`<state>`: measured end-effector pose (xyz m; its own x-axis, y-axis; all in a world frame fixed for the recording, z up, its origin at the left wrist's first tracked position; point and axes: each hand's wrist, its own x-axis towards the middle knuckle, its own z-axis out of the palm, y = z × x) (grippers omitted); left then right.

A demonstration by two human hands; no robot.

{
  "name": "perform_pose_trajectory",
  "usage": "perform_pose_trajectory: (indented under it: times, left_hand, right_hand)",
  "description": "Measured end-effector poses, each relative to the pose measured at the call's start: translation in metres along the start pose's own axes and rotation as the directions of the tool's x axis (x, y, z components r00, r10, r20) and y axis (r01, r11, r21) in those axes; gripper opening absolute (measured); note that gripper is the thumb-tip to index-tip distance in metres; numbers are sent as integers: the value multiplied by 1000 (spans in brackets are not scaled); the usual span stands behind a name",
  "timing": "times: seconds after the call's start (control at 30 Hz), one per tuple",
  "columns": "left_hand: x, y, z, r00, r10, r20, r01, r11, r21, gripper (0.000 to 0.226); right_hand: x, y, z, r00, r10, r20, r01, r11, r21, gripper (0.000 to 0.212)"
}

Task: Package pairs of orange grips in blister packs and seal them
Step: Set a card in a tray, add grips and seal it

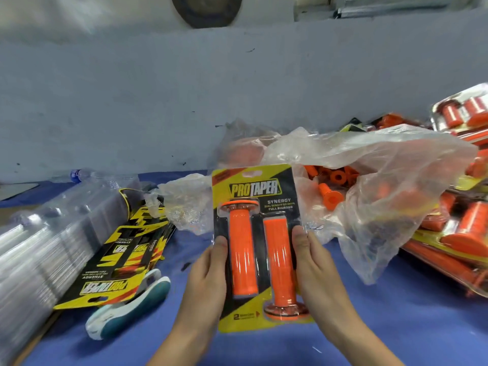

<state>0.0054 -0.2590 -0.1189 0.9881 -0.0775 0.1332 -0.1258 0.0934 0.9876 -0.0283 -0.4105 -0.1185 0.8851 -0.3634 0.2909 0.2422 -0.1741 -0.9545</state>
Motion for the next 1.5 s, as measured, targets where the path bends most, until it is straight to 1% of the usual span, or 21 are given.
perform_pose_trajectory:
  times: [0.03,0.07,0.1,0.17,0.23,0.33,0.47,0.6,0.67,0.8,0.9,1.0,1.07,1.13,1.2,1.27,1.3,1.33,1.43,1.5]
  left_hand:
    - [1,-1,-1,996,-81,47,84,994,-71,56]
    - [3,-1,-3,988,-131,76,140,983,-117,56]
    - [5,-2,-5,983,-161,91,173,976,-135,54]
    - [8,-4,-8,978,-188,86,199,969,-145,59]
    - [11,-5,-10,987,-150,56,156,979,-128,62]
    - [15,-3,-12,997,-78,-4,77,989,-130,51]
    - [21,-3,-19,997,-73,-15,70,988,-138,47]
    - [27,-3,-24,997,-83,10,83,995,-59,32]
    - [31,-3,-27,995,-92,43,92,996,-16,28]
    - [34,-3,-31,985,-112,130,116,993,-20,37]
    - [35,-4,-30,988,-111,108,121,988,-92,41]
    - [37,-6,-28,987,-123,101,139,977,-161,46]
    - [38,-5,-26,985,-132,112,153,966,-207,43]
    - [39,-5,-21,983,-138,122,163,960,-228,41]
    - [37,-6,-13,980,-152,127,176,961,-214,43]
    - [35,-8,-5,979,-150,141,178,961,-210,47]
    - [34,-9,-1,981,-148,124,172,963,-209,49]
    - [32,-11,3,984,-149,94,166,966,-201,49]
    - [28,-19,12,983,-184,-16,183,982,-47,49]
    - [25,-22,15,976,-215,-17,215,976,12,44]
  right_hand:
    - [0,1,-1,999,31,17,-32,998,46,50]
    - [-1,2,-2,997,56,50,-61,994,94,52]
    - [-2,3,-3,993,76,85,-87,987,136,52]
    - [-3,5,-3,990,82,114,-102,979,179,45]
    - [-3,6,-5,988,97,121,-119,974,195,42]
    - [-3,12,-8,969,175,175,-203,967,155,50]
    - [-4,18,-12,957,207,204,-230,968,96,61]
    - [0,25,-21,957,251,147,-240,967,-91,80]
    - [0,27,-24,958,253,134,-233,961,-151,86]
    - [1,23,-27,957,231,176,-214,971,-110,90]
    - [-3,21,-24,951,214,225,-202,976,-76,93]
    - [-4,21,-22,954,209,214,-198,977,-75,97]
    - [0,22,-23,951,212,224,-207,977,-49,94]
    - [4,21,-23,945,222,239,-220,975,-36,87]
    - [7,20,-21,946,215,241,-216,976,-22,73]
    - [8,18,-18,962,181,206,-187,982,12,53]
    - [9,16,-17,970,164,180,-175,983,45,44]
    - [10,14,-17,975,160,154,-174,981,82,40]
    - [17,11,-23,969,247,29,-248,949,194,49]
    - [21,10,-28,951,309,-14,-297,925,237,53]
